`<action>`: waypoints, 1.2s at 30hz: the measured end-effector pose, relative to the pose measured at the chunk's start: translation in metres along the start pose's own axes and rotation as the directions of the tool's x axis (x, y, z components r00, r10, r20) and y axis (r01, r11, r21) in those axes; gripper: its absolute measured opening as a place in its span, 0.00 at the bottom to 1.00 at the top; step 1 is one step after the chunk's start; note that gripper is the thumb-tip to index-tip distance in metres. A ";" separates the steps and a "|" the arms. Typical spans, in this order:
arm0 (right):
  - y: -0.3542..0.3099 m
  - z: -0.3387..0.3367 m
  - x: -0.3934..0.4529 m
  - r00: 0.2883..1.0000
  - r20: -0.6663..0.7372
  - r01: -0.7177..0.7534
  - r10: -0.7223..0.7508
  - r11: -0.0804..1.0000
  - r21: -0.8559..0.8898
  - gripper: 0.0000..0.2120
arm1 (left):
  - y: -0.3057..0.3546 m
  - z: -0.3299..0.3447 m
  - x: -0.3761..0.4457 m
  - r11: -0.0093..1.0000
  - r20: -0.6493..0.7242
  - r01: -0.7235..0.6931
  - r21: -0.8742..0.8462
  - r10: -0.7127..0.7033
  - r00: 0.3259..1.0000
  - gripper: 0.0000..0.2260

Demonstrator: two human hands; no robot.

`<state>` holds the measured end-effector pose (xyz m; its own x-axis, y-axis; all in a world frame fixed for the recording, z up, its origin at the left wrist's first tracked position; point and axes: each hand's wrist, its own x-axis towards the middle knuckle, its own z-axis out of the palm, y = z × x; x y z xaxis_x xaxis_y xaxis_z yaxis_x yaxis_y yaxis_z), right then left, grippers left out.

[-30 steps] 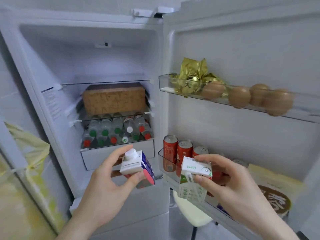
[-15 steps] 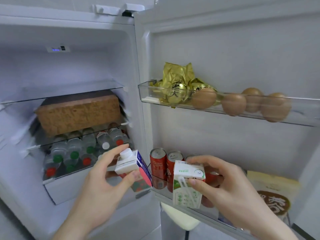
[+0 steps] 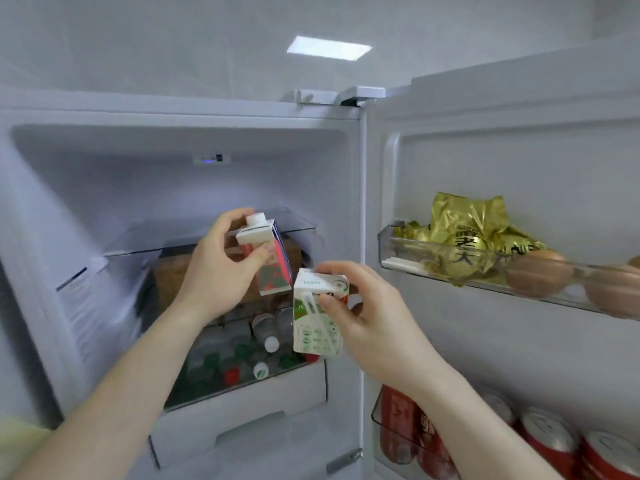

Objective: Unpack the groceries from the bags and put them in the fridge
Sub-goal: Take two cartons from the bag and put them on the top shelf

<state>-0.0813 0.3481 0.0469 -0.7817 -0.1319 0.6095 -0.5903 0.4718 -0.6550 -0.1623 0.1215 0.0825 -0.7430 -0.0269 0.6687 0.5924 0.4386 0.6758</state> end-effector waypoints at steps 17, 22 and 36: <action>0.019 0.081 0.189 0.958 -0.278 -0.012 0.069 0.979 0.203 0.14 | -0.076 -0.034 0.139 0.993 -0.234 0.096 0.071 -0.077 0.969 0.22; 0.019 0.089 0.219 0.953 -0.293 -0.010 0.076 0.975 0.220 0.14 | -0.087 -0.035 0.160 0.955 -0.228 0.174 0.240 -0.119 0.966 0.23; 0.025 0.143 0.274 0.986 -0.155 -0.025 0.054 0.983 0.182 0.15 | -0.111 -0.083 0.171 0.921 -0.315 0.300 0.247 -0.217 0.924 0.19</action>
<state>-0.3390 0.1991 0.1335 -0.7718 0.0305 0.6351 -0.5972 0.3081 -0.7406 -0.3296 -0.0061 0.1478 -0.7170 -0.4027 0.5690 0.2455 0.6181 0.7468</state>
